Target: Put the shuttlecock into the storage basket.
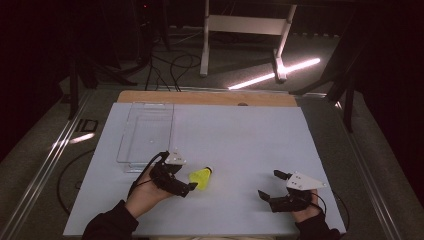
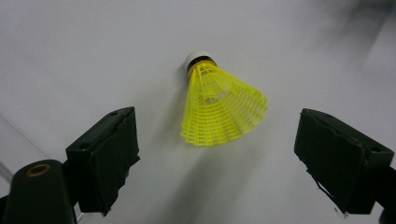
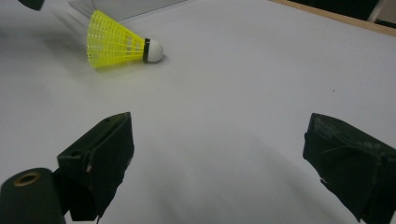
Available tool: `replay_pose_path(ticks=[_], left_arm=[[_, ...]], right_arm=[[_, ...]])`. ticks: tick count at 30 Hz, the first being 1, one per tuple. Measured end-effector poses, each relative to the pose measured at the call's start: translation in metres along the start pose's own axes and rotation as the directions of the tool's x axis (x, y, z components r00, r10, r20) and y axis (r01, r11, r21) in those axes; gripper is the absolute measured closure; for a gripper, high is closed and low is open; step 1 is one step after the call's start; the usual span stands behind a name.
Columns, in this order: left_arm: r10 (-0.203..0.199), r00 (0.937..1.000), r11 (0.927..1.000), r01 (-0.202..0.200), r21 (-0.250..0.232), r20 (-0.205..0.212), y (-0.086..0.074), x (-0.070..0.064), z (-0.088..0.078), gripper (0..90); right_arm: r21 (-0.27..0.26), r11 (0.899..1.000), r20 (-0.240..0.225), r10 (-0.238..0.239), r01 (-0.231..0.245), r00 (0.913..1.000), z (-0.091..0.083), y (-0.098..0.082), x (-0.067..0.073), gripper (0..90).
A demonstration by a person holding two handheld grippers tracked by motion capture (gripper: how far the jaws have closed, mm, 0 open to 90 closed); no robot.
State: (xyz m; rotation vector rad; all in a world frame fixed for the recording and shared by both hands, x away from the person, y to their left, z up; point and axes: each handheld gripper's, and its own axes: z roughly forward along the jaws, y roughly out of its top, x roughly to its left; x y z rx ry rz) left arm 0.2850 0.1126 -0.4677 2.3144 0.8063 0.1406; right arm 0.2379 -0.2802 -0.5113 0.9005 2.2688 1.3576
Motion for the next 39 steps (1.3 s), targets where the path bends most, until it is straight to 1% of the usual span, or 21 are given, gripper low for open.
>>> replay_pose_path(ticks=[1, 3, 7, 8, 9, 11, 13, 16, 17, 19, 23, 28, 29, 30, 31, 32, 35, 36, 37, 38, 39], left_arm=[[0.000, 1.0000, 1.0000, 0.000, 0.000, 0.000, 0.000, 0.000, 0.000, 15.8], [0.000, 1.0000, 0.9998, 0.000, 0.019, 0.006, 0.001, 0.003, 0.005, 20.7], [0.011, 0.9999, 0.9982, -0.011, 0.059, 0.007, 0.002, 0.003, 0.014, 27.2], [0.011, 0.9999, 0.9982, -0.011, 0.059, 0.007, 0.002, 0.003, 0.014, 28.3], [0.017, 0.9999, 0.9962, -0.017, 0.086, 0.004, 0.003, 0.003, 0.018, 28.3], [0.016, 0.9998, 0.9948, -0.017, 0.100, 0.008, 0.004, 0.003, 0.022, 32.0], [0.014, 0.9999, 0.9931, -0.013, 0.117, -0.006, 0.004, 0.003, 0.027, 34.6], [0.014, 0.9999, 0.9897, -0.013, 0.142, -0.005, 0.006, 0.003, 0.033, 38.3], [0.016, 0.9999, 0.9876, -0.016, 0.156, 0.004, 0.007, 0.003, 0.034, 40.2], [0.016, 0.9999, 0.9850, -0.015, 0.172, -0.002, 0.009, 0.002, 0.037, 42.9], [0.012, 0.9999, 0.9800, -0.012, 0.199, 0.006, 0.012, 0.003, 0.041, 49.1], [0.015, 0.9996, 0.9696, -0.021, 0.244, 0.025, 0.018, 0.004, 0.044, 55.8], [0.017, 0.9996, 0.9695, -0.022, 0.244, 0.023, 0.019, 0.004, 0.044, 57.4], [0.019, 0.9993, 0.9667, -0.026, 0.255, 0.032, 0.021, 0.005, 0.045, 59.8], [0.017, 0.9994, 0.9667, -0.024, 0.255, 0.031, 0.022, 0.005, 0.045, 60.2], [0.025, 0.9993, 0.9640, -0.032, 0.264, 0.029, 0.023, 0.005, 0.046, 62.0], [0.031, 0.9990, 0.9606, -0.039, 0.275, 0.033, 0.026, 0.005, 0.048, 66.2], [0.042, 0.9985, 0.9575, -0.051, 0.284, 0.036, 0.027, 0.006, 0.048, 67.9], [0.038, 0.9988, 0.9576, -0.045, 0.285, 0.030, 0.028, 0.006, 0.049, 68.8], [0.043, 0.9986, 0.9543, -0.050, 0.295, 0.031, 0.029, 0.007, 0.050, 70.1], [0.041, 0.9985, 0.9531, -0.050, 0.299, 0.035, 0.030, 0.007, 0.051, 71.9]], right_arm=[[0.000, 1.000, -0.001, 0.000, 0.000, 1.0000, 0.000, 0.000, 0.000, 8.8], [0.001, 1.000, -0.002, 0.001, -0.001, 1.0000, 0.000, 0.000, 0.000, 8.8], [0.001, 1.000, -0.004, 0.000, 0.000, 1.0000, 0.000, 0.000, 0.000, 8.8], [0.001, 1.000, -0.004, 0.000, 0.000, 1.0000, 0.000, 0.000, 0.000, 8.8], [0.001, 1.000, -0.003, 0.000, 0.000, 1.0000, 0.000, 0.000, 0.000, 8.8], [0.000, 1.000, -0.005, 0.001, -0.001, 1.0000, 0.000, 0.000, 0.000, 8.8], [0.000, 1.000, -0.006, 0.001, -0.001, 1.0000, 0.000, 0.000, 0.000, 8.8], [-0.001, 1.000, -0.007, 0.000, 0.000, 1.0000, 0.000, 0.000, 0.000, 8.8], [0.000, 1.000, -0.007, 0.000, 0.000, 1.0000, 0.000, 0.000, 0.000, 8.8], [0.001, 1.000, -0.007, 0.000, 0.000, 1.0000, 0.000, 0.000, 0.000, 8.8], [0.000, 1.000, -0.008, 0.000, 0.000, 1.0000, 0.000, 0.000, 0.000, 8.8], [0.001, 1.000, -0.009, 0.000, 0.000, 1.0000, 0.000, 0.000, 0.000, 8.8], [0.001, 1.000, -0.010, 0.000, 0.000, 1.0000, 0.000, 0.000, 0.000, 8.8], [0.001, 1.000, -0.011, -0.001, 0.001, 0.9999, 0.000, 0.000, 0.000, 8.8], [0.001, 1.000, -0.009, 0.000, 0.000, 1.0000, 0.000, 0.000, 0.000, 8.8], [0.001, 1.000, -0.010, 0.001, -0.001, 0.9999, 0.000, 0.000, 0.000, 8.8], [0.003, 1.000, -0.012, 0.003, -0.003, 0.9999, 0.001, 0.000, -0.001, 8.8], [0.004, 1.000, -0.012, 0.003, -0.002, 0.9999, 0.001, 0.000, 0.000, 8.8], [0.004, 1.000, -0.013, 0.002, -0.002, 0.9999, 0.001, 0.000, -0.001, 8.8], [0.004, 1.000, -0.013, 0.003, -0.003, 0.9999, 0.001, 0.000, -0.001, 8.8], [0.004, 1.000, -0.013, 0.003, -0.003, 0.9999, 0.001, 0.000, -0.001, 8.8]])
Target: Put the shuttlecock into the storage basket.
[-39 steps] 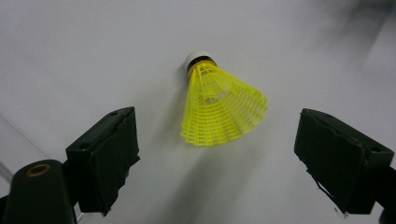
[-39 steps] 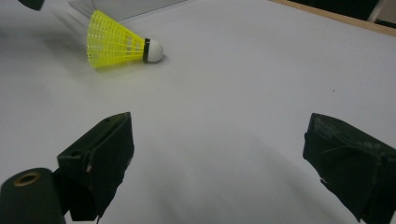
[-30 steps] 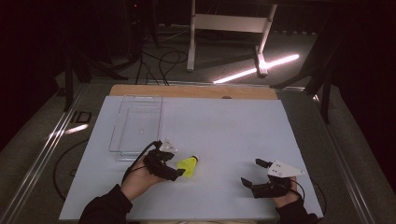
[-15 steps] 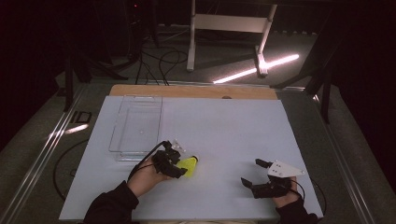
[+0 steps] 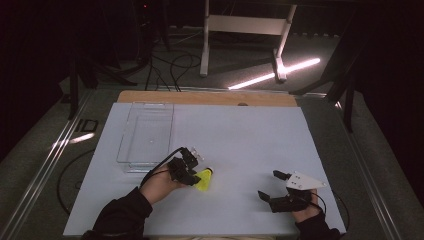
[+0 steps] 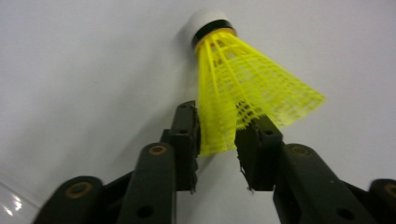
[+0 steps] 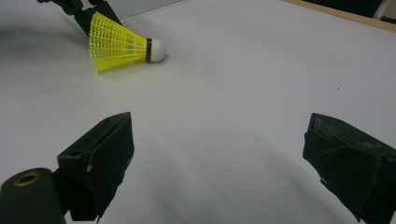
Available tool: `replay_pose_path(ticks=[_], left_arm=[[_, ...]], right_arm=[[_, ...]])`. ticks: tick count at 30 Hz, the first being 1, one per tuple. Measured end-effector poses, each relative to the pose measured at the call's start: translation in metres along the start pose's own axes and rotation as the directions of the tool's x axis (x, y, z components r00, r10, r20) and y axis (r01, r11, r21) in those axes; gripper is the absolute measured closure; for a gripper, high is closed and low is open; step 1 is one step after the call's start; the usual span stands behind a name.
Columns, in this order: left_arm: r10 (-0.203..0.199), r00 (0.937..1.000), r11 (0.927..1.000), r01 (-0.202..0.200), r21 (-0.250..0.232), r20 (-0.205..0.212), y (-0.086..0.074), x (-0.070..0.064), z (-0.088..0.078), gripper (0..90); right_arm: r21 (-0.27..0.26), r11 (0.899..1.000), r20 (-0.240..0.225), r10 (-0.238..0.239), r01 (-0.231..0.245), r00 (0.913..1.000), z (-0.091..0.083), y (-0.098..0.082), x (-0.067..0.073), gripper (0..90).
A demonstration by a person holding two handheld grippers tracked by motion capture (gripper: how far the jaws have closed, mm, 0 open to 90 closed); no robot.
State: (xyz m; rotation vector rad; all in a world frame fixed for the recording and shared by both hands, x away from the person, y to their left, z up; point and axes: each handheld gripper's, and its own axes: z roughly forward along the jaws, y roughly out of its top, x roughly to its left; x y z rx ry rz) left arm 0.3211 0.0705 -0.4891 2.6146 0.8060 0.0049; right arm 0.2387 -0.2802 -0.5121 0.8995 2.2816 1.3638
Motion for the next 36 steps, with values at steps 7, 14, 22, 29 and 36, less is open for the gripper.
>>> replay_pose_path(ticks=[7, 14, 22, 29, 36], left_arm=[[0.014, 0.9998, 0.9996, -0.014, 0.023, -0.013, 0.005, 0.000, 0.005, 86.0], [0.038, 0.9986, 0.9990, -0.037, 0.026, -0.036, 0.010, -0.006, 0.002, 90.0], [0.062, 0.9965, 0.9980, -0.062, 0.000, -0.056, 0.018, -0.010, -0.012, 90.0], [0.080, 0.9931, 0.9968, -0.080, -0.002, -0.086, 0.027, -0.011, -0.029, 90.0], [0.072, 0.9908, 0.9971, -0.075, -0.017, -0.114, 0.033, -0.005, -0.052, 90.0]], right_arm=[[-0.001, 1.000, -0.001, 0.001, -0.001, 1.0000, 0.000, 0.000, 0.000, 8.8], [0.000, 1.000, -0.001, 0.002, -0.002, 1.0000, 0.000, 0.000, 0.000, 8.8], [-0.001, 1.000, 0.001, 0.001, -0.001, 1.0000, 0.000, 0.000, 0.000, 8.8], [-0.002, 1.000, 0.002, 0.000, 0.000, 1.0000, 0.000, 0.000, 0.000, 8.8], [0.000, 1.000, 0.005, 0.000, 0.000, 1.0000, 0.000, 0.000, 0.000, 8.8]])
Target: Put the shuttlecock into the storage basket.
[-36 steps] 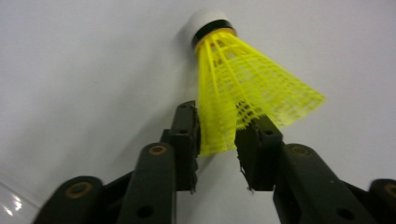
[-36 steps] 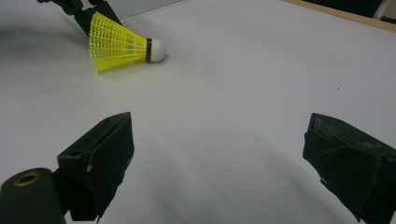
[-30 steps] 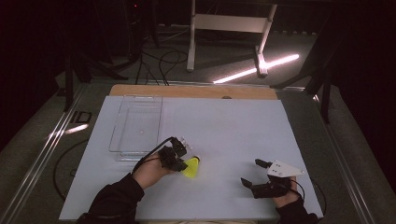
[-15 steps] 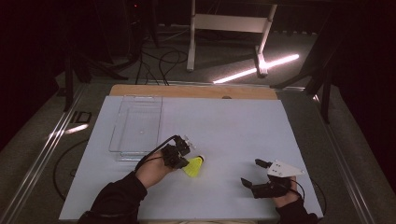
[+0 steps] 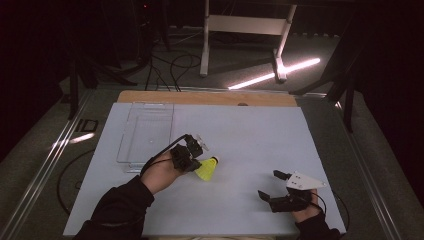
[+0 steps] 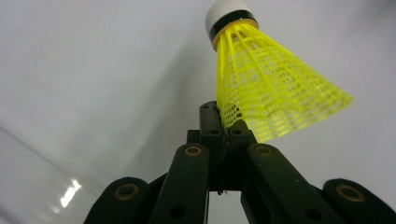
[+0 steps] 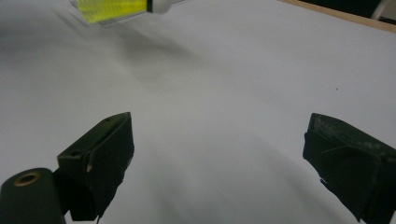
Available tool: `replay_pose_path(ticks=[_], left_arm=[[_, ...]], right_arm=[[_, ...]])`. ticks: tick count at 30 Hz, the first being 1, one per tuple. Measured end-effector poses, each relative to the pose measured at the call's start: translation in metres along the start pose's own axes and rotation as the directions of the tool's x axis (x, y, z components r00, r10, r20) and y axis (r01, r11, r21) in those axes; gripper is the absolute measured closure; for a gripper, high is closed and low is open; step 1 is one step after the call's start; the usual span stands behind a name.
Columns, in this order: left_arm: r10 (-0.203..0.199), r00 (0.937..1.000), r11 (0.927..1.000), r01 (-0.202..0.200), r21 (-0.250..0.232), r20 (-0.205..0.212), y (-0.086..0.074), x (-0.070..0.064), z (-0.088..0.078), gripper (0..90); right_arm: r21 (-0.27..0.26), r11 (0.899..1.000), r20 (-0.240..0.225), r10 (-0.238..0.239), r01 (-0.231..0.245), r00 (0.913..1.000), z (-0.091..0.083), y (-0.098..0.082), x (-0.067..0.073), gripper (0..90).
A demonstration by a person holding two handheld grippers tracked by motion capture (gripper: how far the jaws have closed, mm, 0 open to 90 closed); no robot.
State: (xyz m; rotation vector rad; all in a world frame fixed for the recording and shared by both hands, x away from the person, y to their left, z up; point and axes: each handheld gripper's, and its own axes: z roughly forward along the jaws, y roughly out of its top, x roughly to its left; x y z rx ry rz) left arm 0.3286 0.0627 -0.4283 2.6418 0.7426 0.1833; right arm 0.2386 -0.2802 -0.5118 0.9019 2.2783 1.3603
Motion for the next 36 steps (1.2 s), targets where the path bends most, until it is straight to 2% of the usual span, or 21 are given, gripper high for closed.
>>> replay_pose_path(ticks=[6, 20, 23, 30, 33, 35, 36], left_arm=[[-0.020, 0.9994, 0.9997, 0.019, -0.017, -0.027, -0.001, 0.008, -0.016, 90.0], [-0.069, 0.9949, 0.9967, 0.066, -0.048, -0.073, -0.003, 0.029, -0.037, 90.0], [-0.082, 0.9926, 0.9949, 0.077, -0.066, -0.089, -0.003, 0.036, -0.045, 90.0], [-0.136, 0.9824, 0.9860, 0.121, -0.115, -0.129, -0.006, 0.051, -0.063, 90.0], [-0.155, 0.9776, 0.9826, 0.138, -0.124, -0.142, -0.010, 0.057, -0.069, 90.0], [-0.155, 0.9771, 0.9830, 0.138, -0.121, -0.146, -0.011, 0.059, -0.071, 90.0], [-0.174, 0.9729, 0.9794, 0.155, -0.130, -0.152, -0.013, 0.062, -0.074, 90.0]], right_arm=[[0.000, 1.000, -0.001, 0.000, 0.000, 1.0000, 0.000, 0.000, 0.000, 8.8], [0.003, 1.000, -0.003, 0.000, 0.000, 1.0000, 0.001, 0.000, 0.000, 8.8], [0.002, 1.000, -0.003, -0.001, 0.001, 1.0000, 0.001, 0.000, 0.000, 8.8], [0.003, 1.000, -0.003, 0.000, 0.000, 1.0000, 0.001, 0.000, 0.000, 8.8], [0.002, 1.000, -0.003, 0.000, 0.000, 1.0000, 0.001, 0.000, 0.000, 8.8], [0.000, 1.000, -0.003, -0.001, 0.001, 1.0000, 0.001, 0.000, 0.000, 8.8], [-0.001, 1.000, -0.004, 0.000, 0.000, 1.0000, 0.001, 0.000, 0.000, 8.8]])
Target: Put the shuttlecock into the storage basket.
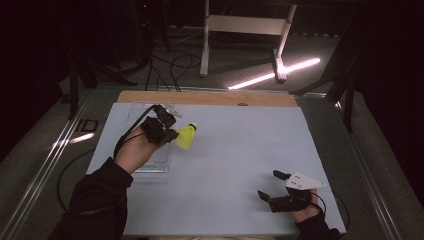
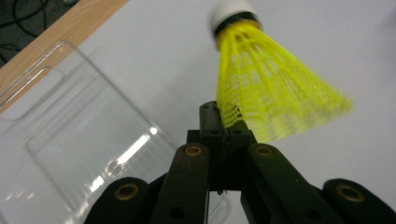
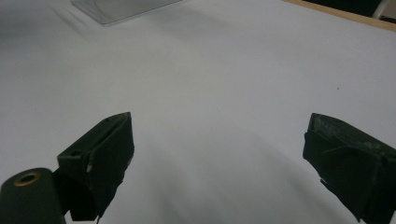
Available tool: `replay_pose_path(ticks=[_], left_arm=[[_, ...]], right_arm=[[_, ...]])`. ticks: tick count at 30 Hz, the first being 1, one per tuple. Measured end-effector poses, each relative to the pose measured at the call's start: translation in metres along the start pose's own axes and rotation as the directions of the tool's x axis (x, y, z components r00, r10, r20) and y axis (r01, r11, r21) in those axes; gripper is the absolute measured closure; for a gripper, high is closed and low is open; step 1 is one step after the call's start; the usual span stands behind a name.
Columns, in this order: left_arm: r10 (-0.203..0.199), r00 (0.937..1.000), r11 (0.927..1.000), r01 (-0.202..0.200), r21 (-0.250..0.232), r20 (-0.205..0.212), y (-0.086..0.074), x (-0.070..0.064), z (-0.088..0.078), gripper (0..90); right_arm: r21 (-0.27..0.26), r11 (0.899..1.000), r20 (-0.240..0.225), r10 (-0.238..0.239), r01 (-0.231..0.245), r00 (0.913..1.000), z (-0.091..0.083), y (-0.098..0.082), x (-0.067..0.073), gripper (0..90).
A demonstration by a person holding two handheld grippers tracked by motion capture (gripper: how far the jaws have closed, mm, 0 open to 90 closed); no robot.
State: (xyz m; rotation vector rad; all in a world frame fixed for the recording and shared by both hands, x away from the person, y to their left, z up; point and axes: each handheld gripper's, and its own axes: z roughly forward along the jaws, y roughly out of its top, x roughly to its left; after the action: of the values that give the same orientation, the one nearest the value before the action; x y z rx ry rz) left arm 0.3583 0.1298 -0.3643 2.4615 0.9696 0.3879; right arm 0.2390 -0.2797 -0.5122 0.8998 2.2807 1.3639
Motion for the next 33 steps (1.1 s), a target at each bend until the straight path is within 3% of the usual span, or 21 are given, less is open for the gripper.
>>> replay_pose_path(ticks=[4, 7, 18, 29, 33], left_arm=[[-0.013, 0.9997, 0.9999, 0.013, 0.002, -0.018, -0.003, 0.009, -0.004, 90.0], [-0.045, 0.9984, 0.9990, 0.045, -0.003, -0.033, -0.007, 0.017, -0.007, 90.0], [-0.131, 0.9896, 0.9913, 0.130, -0.021, -0.060, -0.020, 0.041, -0.012, 90.0], [-0.191, 0.9796, 0.9816, 0.190, -0.015, -0.063, -0.030, 0.052, 0.001, 90.0], [-0.221, 0.9729, 0.9753, 0.220, -0.023, -0.069, -0.034, 0.057, 0.008, 90.0]], right_arm=[[-0.007, 1.000, 0.000, 0.002, -0.002, 1.0000, 0.000, 0.000, 0.000, 8.8], [-0.007, 1.000, -0.001, 0.000, 0.000, 1.0000, 0.000, 0.000, 0.000, 8.8], [-0.005, 1.000, 0.000, 0.004, -0.004, 1.0000, 0.000, 0.000, 0.001, 8.8], [-0.002, 1.000, 0.000, 0.004, -0.004, 1.0000, 0.001, 0.000, 0.000, 8.8], [-0.001, 1.000, -0.001, 0.001, -0.001, 1.0000, 0.001, 0.000, 0.001, 8.8]])
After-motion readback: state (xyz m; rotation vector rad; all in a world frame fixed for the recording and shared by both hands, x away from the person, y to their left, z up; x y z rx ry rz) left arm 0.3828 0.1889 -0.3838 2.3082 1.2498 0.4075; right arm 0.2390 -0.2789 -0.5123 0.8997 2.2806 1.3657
